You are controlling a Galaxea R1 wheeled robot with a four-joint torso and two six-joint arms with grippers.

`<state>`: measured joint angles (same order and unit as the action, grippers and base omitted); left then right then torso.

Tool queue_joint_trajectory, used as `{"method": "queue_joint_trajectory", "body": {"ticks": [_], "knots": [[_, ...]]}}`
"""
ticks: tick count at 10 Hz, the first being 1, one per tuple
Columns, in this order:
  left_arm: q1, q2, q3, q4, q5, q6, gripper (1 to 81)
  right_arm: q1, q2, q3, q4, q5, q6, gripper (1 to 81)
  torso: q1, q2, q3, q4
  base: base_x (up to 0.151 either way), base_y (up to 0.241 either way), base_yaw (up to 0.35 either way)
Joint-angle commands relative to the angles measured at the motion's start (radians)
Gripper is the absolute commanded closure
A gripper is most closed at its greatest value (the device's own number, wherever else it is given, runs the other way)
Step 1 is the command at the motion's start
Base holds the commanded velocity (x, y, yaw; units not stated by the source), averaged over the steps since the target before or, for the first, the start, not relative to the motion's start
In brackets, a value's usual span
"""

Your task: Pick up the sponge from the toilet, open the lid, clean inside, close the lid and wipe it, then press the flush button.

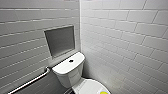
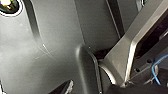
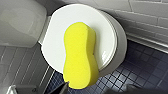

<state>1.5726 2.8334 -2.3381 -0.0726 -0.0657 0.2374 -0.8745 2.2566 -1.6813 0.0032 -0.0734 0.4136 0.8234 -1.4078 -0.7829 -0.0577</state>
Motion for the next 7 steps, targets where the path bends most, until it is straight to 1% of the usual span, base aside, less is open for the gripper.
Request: {"method": "queue_joint_trajectory", "body": {"ticks": [1, 3, 4, 5, 7], "knots": [[0.010, 0.015, 0.014, -0.006, 0.067, 0.005, 1.0, 0.134, -0.027, 0.011, 0.006, -0.063, 0.001, 1.0, 0.063, -0.097, -0.090, 0.000, 0.000, 0.000, 0.000], [0.045, 0.038, 0.014, -0.004, 0.067, 0.005, 1.0, 0.171, -0.001, 0.010, 0.001, -0.100, 0.001, 1.0, 0.110, -0.172, -0.161, 0.000, 0.000, 0.000, 0.000], [0.054, 0.045, 0.014, -0.003, 0.067, 0.005, 1.0, 0.195, 0.017, 0.003, 0.009, -0.123, 0.001, 1.0, 0.133, -0.208, -0.101, 0.000, 0.000, 0.000, 0.000], [0.056, 0.045, 0.014, -0.006, 0.067, 0.005, 1.0, 0.214, 0.043, -0.010, 0.012, -0.143, 0.001, 1.0, 0.088, -0.139, -0.122, 0.000, 0.000, 0.000, 0.000], [0.065, 0.043, 0.013, -0.007, 0.060, 0.005, 1.0, 0.245, 0.097, -0.049, 0.015, -0.181, 0.001, 1.0, 0.102, -0.160, -0.136, 0.000, 0.000, 0.000, 0.000]]}}
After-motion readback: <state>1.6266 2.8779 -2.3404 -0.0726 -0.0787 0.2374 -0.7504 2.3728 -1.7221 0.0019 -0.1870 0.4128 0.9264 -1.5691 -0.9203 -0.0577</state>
